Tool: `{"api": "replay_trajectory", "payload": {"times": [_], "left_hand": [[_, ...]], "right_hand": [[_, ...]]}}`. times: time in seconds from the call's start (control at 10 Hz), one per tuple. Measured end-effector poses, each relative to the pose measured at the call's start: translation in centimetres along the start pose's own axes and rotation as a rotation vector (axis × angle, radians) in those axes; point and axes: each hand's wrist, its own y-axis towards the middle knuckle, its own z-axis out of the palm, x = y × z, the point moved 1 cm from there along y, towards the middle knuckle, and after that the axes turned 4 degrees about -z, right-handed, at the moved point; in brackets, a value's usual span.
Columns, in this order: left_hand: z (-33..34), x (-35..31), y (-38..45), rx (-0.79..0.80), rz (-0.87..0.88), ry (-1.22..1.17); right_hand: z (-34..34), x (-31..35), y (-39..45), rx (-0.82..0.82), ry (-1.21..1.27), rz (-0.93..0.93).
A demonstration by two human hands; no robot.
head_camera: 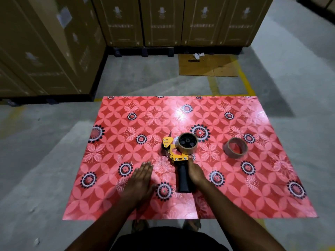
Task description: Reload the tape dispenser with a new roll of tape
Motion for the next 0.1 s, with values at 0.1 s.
{"api": "replay_trajectory", "payload": {"times": [0.1], "left_hand": [[-0.64,-0.26,0.60,-0.015,-0.017,0.011]], "right_hand": [[-1.61,0.67,-1.00,-0.193,-0.407,-0.229]]}}
